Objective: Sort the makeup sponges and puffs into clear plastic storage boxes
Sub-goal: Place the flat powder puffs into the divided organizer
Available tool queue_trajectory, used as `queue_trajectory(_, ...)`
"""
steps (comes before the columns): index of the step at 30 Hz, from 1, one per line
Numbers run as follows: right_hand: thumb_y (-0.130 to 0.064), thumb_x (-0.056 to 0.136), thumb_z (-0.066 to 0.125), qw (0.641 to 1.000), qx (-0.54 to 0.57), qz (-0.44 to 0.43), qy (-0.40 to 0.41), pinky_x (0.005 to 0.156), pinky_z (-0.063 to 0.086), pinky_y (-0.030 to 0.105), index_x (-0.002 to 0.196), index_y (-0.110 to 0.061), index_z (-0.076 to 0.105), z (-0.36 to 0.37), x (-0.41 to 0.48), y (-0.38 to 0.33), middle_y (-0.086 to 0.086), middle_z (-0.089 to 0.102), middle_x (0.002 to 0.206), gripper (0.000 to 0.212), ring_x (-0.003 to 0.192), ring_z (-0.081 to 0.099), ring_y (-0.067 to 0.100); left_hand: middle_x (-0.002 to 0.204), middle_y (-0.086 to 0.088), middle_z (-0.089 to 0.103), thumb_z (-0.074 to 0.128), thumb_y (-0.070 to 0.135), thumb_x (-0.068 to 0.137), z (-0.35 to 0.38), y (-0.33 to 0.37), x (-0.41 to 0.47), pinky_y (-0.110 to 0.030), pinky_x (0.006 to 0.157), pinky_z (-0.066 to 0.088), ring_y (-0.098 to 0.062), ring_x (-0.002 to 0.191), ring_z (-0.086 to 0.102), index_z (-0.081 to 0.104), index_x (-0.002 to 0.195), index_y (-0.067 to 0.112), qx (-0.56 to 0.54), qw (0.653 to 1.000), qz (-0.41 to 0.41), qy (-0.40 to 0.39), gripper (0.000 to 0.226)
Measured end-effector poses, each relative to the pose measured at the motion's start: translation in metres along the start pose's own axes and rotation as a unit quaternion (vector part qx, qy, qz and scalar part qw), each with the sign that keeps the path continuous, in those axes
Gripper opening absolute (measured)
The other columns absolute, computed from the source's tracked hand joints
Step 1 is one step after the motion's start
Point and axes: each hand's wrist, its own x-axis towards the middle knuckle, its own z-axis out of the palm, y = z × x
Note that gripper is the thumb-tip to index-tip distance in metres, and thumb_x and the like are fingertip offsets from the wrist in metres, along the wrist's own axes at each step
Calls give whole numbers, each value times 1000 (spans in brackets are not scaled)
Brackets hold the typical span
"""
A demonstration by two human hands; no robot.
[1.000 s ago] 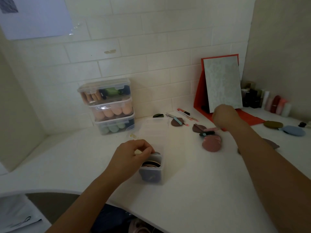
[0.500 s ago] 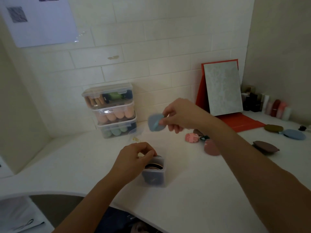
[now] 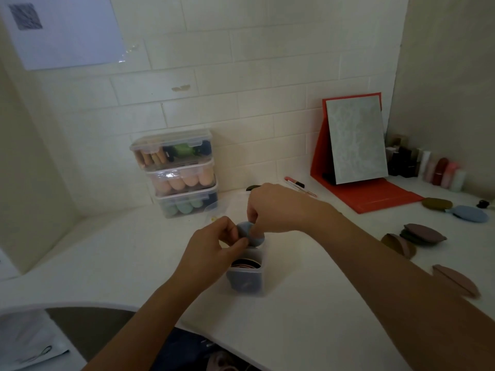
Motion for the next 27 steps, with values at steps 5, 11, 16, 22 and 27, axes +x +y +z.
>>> queue_trajectory(5,-21,89,60,998,-28,-2,-59,46,36,15,90,-6,67,8,3,-7,-3,52,56,16,50,51,6,73,9,65,65,22,82,1,-5,1,-10,63,39,5,74,58,51,65,20,5,1000,6,4,23)
queue_trajectory(11,-29,97,47,993,-53,3,-104,48,31,17,78,-10,58,2,0,-4,-1,50,64,29,53,44,9,66,8,61,63,17,84,0,-5,1,-9,59,42,9,75,55,51,64,17,9,999,28,13,23)
queue_trajectory(16,-29,97,48,987,-153,-16,-41,52,28,18,74,-11,52,3,-9,-11,-3,42,69,29,57,37,10,57,7,54,65,13,82,3,-4,0,-6,60,41,5,66,55,45,57,20,5,999,45,24,33)
queue_trajectory(22,-12,95,46,989,-141,-24,-47,67,35,27,78,-8,51,14,-10,-24,2,38,68,18,60,38,14,51,9,50,66,9,78,4,1,-2,-4,58,37,6,60,52,42,54,19,7,998,56,38,35)
queue_trajectory(27,-13,96,48,990,-128,-18,-49,47,22,16,70,-9,44,5,-11,-19,0,36,66,27,54,31,7,49,13,49,65,12,80,3,0,-3,-4,59,39,2,58,52,42,52,23,-3,997,54,46,38)
